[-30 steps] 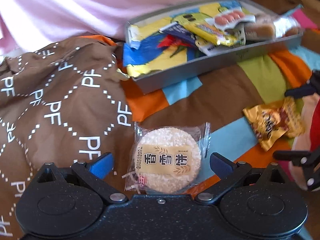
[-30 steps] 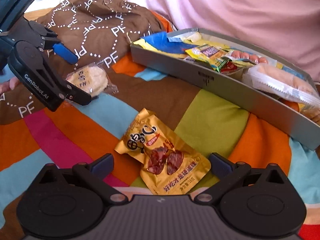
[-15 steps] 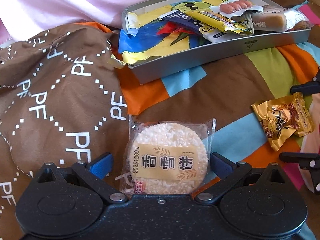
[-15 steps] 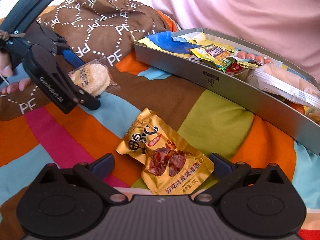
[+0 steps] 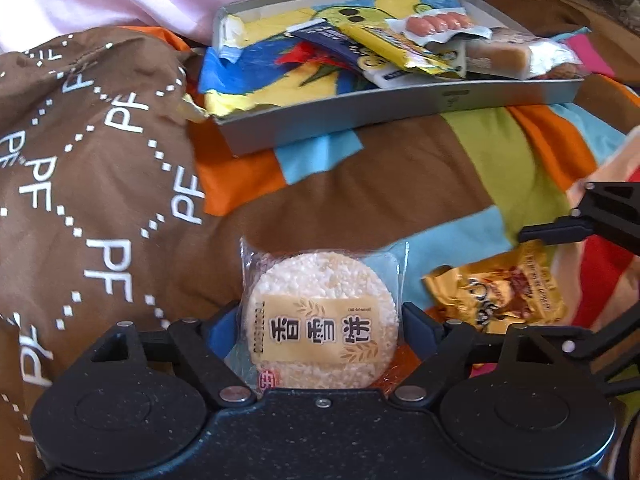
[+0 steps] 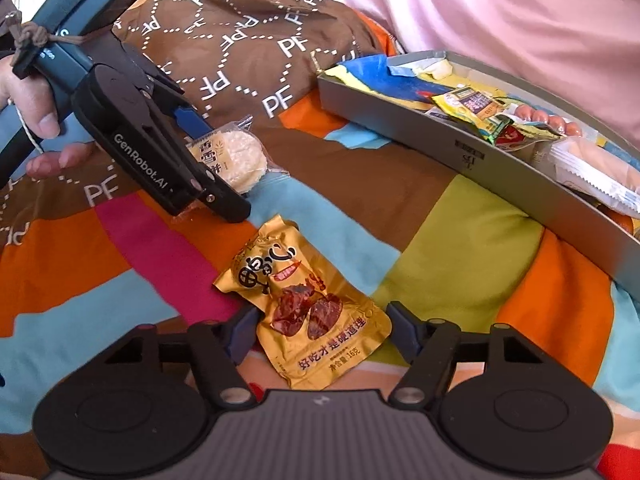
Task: Organize snacks
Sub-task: 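Close the left tool on the rice cracker pack while the right tool approaches the jerky pack, then close the right tool on the duck-neck jerky pack while the left tool holds the rice cracker, then carry the rice cracker with the left tool while the right tool carries the jerky pack into the tray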
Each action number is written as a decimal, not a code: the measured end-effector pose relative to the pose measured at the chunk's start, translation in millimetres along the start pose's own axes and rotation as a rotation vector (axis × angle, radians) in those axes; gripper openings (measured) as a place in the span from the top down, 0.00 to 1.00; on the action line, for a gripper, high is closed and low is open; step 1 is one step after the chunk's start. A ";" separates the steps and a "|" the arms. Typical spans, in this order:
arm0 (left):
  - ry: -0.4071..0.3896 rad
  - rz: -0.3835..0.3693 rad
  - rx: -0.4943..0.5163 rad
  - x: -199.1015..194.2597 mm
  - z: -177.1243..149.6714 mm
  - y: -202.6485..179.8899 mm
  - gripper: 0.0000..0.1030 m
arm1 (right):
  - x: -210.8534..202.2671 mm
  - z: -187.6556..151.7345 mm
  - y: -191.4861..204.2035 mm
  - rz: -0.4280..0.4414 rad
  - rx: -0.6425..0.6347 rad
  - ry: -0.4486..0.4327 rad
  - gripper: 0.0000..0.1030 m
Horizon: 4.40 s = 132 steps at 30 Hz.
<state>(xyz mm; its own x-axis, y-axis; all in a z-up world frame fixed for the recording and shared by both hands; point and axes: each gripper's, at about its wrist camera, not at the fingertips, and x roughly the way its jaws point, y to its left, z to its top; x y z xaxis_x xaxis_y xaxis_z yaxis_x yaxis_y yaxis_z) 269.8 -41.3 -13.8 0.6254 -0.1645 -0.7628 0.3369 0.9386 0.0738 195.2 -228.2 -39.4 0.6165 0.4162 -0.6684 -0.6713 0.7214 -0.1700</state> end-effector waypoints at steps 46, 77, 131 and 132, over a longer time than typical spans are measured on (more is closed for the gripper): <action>0.115 -0.088 -0.020 -17.9 -38.7 -35.5 0.20 | -3.8 -8.2 24.3 0.075 -0.032 -0.021 0.41; -0.019 -0.010 -0.115 -49.0 -44.6 -27.8 0.27 | -9.9 -8.9 50.8 -0.031 -0.181 -0.076 0.59; -0.162 0.165 -0.253 51.8 222.2 -46.5 0.26 | -21.8 47.9 -123.1 -0.535 0.106 -0.419 0.52; -0.161 0.162 -0.256 52.2 223.1 -45.8 0.26 | -21.5 47.5 -123.5 -0.535 0.107 -0.417 0.52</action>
<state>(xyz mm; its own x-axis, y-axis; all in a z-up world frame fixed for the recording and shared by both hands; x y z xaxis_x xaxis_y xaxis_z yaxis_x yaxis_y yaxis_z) 444.0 -160.5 86.4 0.7662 -0.0340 -0.6417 0.0496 0.9987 0.0064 284.4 -299.9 30.4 0.9732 0.1499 -0.1741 -0.1990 0.9288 -0.3125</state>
